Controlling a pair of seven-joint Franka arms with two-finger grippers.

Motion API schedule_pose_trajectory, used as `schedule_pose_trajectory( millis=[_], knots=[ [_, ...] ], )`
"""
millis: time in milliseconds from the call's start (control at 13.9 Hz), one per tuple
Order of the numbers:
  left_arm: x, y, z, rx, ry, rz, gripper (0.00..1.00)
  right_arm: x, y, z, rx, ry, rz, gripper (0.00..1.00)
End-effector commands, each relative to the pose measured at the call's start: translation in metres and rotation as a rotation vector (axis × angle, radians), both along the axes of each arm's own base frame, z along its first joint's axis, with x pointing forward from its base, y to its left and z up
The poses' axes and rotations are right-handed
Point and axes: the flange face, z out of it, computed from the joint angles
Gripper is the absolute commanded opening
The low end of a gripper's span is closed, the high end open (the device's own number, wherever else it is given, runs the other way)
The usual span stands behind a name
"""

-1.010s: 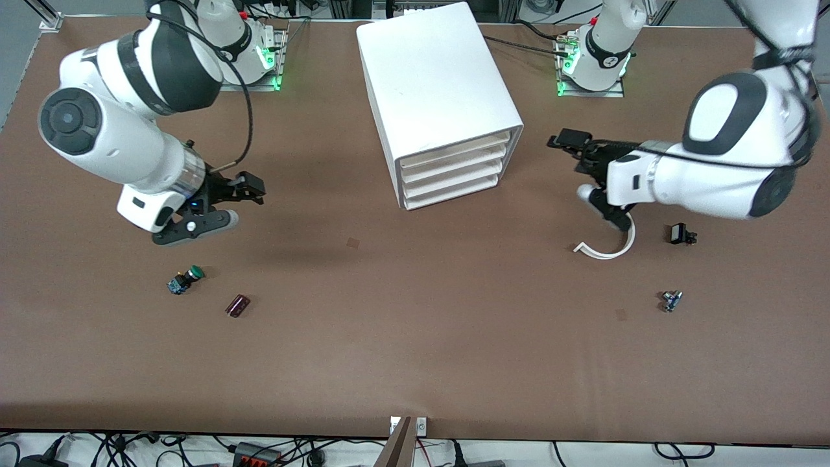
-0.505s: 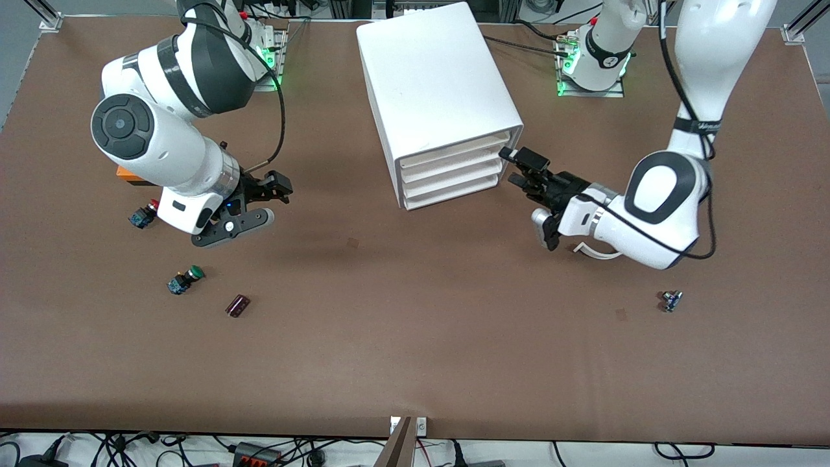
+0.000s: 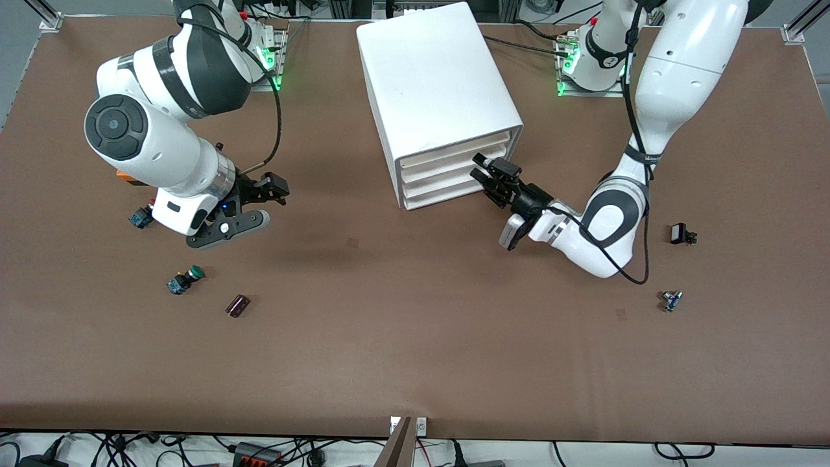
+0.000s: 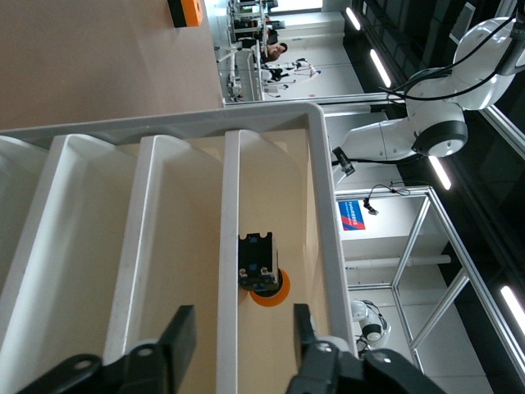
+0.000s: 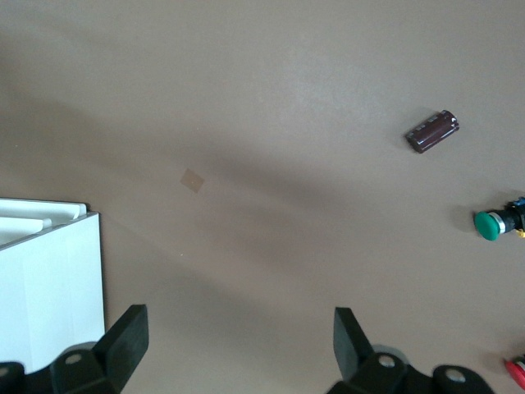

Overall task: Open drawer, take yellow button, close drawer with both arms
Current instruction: 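Pull the bottom drawer of the white cabinet open with the left gripper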

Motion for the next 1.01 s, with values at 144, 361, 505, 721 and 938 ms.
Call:
schedule_pose_trajectory(
  millis=[144,361,505,721,938],
  knots=[
    [-0.036,-0.008,-0.016,-0.023,0.079,-0.025,0.47,0.012,-0.004,0.002,0.016,-0.008,-0.001,1.0],
    [-0.053,-0.015,-0.026,-0.022,0.113,-0.041,0.46,0.013,-0.003,0.004,0.014,-0.011,-0.005,1.0],
    [-0.06,-0.019,-0.027,-0.027,0.125,-0.051,0.35,0.013,-0.003,0.006,0.016,-0.017,-0.009,1.0],
    [-0.056,-0.015,-0.025,-0.028,0.116,-0.044,0.05,0.017,0.002,0.009,0.02,-0.026,-0.007,1.0],
    [-0.035,-0.006,-0.013,-0.018,0.076,-0.029,0.02,0.027,0.009,0.017,0.034,-0.053,0.004,1.0]
  ],
)
